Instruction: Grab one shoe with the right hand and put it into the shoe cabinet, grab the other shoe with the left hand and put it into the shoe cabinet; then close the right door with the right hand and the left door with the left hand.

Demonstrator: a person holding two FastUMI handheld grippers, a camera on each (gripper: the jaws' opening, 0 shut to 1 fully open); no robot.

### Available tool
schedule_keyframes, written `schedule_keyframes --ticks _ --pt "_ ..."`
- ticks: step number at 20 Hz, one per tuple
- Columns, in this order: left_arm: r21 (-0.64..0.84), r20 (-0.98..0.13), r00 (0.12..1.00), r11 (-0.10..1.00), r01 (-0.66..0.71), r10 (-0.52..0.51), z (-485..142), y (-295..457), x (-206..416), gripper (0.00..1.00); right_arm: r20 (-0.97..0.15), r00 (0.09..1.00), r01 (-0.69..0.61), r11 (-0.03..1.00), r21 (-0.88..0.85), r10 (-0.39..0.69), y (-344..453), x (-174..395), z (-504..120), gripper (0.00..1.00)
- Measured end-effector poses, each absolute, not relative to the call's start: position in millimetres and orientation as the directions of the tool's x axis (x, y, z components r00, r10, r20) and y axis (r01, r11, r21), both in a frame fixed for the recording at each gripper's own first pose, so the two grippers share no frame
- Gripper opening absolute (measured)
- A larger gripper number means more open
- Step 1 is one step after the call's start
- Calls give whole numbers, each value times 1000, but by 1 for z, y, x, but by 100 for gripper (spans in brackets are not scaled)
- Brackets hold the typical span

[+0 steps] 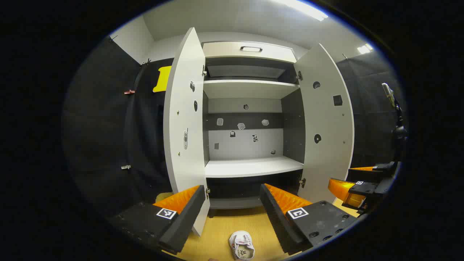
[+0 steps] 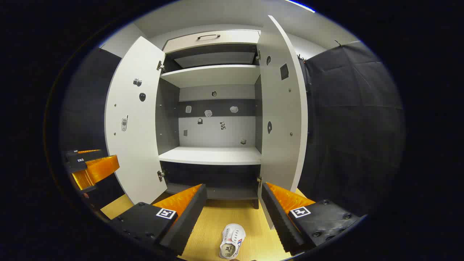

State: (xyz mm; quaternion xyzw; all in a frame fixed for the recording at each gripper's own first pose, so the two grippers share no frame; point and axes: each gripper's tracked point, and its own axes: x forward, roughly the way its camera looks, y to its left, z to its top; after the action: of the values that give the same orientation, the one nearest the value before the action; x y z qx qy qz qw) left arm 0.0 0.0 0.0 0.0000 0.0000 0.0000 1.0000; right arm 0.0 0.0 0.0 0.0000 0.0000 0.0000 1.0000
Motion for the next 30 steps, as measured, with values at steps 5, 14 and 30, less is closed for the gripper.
schedule_keyframes --ticks 5,14,30 --pt "9 3 1000 1000 30 -30 -4 -12 4 95 -27 1000 -5 1000 8 5 -2 3 -10 98" --pt "4 -17 999 999 36 -36 -17 -11 7 95 -72 997 -3 1000 9 4 -4 1 -28 98" --pt "-9 -131 990 998 57 -58 -60 5 4 95 -354 933 -57 998 40 67 29 16 -152 98"
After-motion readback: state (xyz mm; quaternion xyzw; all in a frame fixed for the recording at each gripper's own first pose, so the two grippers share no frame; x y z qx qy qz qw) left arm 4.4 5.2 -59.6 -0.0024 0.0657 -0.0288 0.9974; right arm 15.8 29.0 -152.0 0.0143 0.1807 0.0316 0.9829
